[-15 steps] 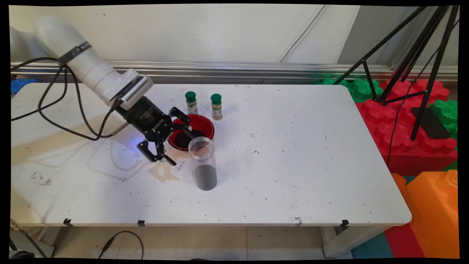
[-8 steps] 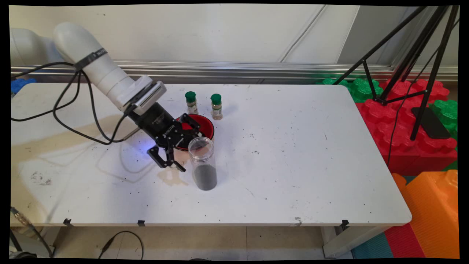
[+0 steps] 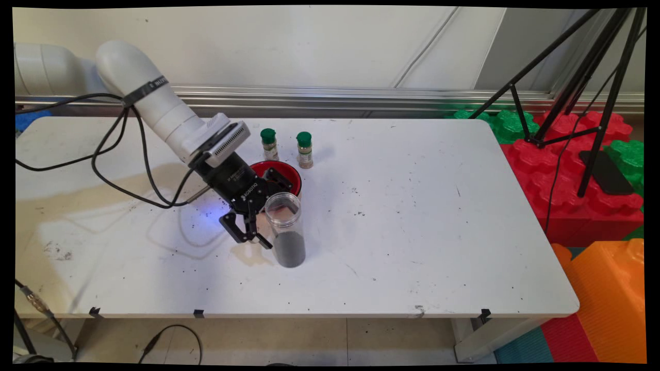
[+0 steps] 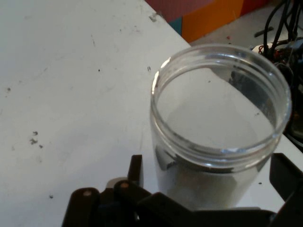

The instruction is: Pick up the black seasoning powder from the table, then pour the black seasoning powder in the red bowl

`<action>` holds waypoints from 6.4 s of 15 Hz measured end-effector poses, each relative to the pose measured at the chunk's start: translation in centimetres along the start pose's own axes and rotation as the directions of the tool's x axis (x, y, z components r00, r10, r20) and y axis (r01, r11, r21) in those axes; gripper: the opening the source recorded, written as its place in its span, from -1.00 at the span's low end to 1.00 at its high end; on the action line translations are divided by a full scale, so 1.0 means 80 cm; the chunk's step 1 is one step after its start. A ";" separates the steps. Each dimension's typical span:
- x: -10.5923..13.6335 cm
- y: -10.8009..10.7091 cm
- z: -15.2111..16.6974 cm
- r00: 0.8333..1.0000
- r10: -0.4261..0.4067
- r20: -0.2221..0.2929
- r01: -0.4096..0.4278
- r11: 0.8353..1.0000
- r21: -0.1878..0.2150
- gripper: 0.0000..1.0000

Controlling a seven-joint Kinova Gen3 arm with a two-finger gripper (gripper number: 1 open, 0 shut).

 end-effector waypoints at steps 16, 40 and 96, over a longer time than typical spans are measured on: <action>-0.002 -0.004 0.026 0.997 -0.081 0.010 0.081 0.996 -0.023 1.00; -0.015 0.010 0.039 0.965 -0.251 -0.081 0.256 0.965 0.062 1.00; 0.058 -0.060 -0.058 0.889 -0.293 -0.352 0.405 0.862 0.305 -1.00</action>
